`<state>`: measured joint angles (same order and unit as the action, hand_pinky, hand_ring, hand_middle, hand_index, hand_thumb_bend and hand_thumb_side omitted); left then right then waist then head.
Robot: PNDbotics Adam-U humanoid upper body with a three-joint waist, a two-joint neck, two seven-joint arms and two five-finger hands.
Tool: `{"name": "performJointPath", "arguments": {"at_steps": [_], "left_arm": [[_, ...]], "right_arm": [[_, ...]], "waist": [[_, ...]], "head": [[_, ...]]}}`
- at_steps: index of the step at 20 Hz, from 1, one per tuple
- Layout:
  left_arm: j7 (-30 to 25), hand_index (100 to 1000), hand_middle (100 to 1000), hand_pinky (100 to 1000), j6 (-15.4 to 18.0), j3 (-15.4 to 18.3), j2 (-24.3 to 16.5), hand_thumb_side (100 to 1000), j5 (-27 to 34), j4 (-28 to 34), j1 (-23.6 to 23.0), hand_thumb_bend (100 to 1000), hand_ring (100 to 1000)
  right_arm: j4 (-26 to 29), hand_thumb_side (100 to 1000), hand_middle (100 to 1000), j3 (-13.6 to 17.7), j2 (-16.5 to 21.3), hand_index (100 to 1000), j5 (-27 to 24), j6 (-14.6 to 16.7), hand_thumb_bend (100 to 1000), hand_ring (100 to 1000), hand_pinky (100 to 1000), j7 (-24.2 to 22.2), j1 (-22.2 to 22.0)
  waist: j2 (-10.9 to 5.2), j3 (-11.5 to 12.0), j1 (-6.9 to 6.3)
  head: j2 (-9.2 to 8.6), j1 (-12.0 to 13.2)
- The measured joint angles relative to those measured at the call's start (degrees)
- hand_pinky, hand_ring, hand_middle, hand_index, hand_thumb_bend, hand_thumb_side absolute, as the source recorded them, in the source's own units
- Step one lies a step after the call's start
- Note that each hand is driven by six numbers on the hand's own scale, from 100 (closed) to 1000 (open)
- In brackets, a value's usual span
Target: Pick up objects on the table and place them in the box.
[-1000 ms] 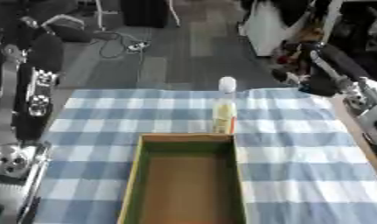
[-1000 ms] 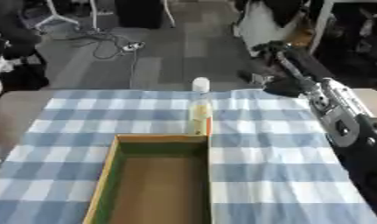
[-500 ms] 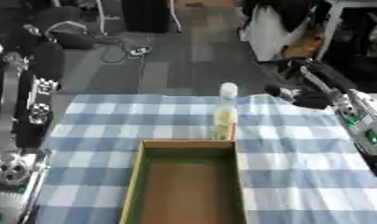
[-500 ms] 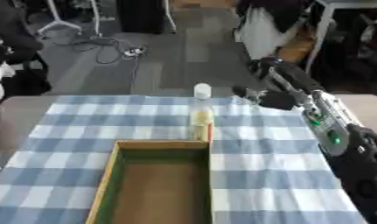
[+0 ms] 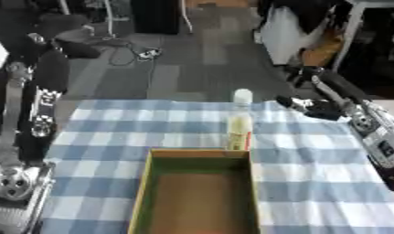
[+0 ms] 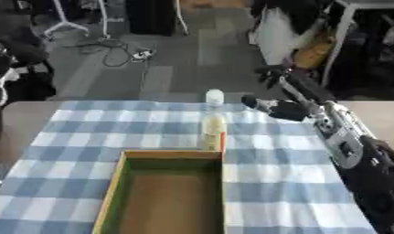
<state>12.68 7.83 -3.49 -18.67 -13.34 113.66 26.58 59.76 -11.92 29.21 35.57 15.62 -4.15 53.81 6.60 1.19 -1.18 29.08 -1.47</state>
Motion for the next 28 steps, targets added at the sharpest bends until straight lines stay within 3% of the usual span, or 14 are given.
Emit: {"name": "performJointPath", "arguments": {"at_steps": [4, 10, 19, 28], "left_arm": [[-0.01, 833, 773, 683, 0.01, 0.00, 0.36, 919, 0.04, 0.00, 0.05, 475, 568], [-0.08, 832, 773, 683, 0.08, -0.01, 0.43, 919, 0.11, 0.00, 0.41, 474, 568], [-0.21, 832, 773, 682, 0.25, -0.01, 1.30, 917, 0.48, 0.00, 1.21, 473, 567], [-0.19, 832, 772, 682, 0.69, -0.02, 2.20, 917, 0.58, 0.00, 2.91, 472, 567]], "right_arm": [[-1.47, 1000, 816, 0.10, -0.13, 998, -4.03, 2.44, 686, 799, 1000, 1.71, 0.19], [-3.35, 1000, 821, 0.22, -0.56, 1000, -9.83, 4.38, 678, 801, 1000, 0.44, 0.48], [-3.70, 1000, 815, 0.24, -1.00, 1000, -10.30, 4.75, 680, 783, 1000, -2.11, 0.99], [-3.65, 1000, 819, 0.25, -0.98, 1000, -9.89, 4.45, 668, 776, 1000, -3.32, 1.64]], "waist": [[0.34, 0.17, -0.07], [0.76, 0.39, -0.18], [1.80, 1.52, -0.27], [3.58, 3.55, 0.43]], "head": [[-0.15, 0.13], [-0.25, 0.50], [-1.24, 0.53], [-1.42, 0.51]]}}
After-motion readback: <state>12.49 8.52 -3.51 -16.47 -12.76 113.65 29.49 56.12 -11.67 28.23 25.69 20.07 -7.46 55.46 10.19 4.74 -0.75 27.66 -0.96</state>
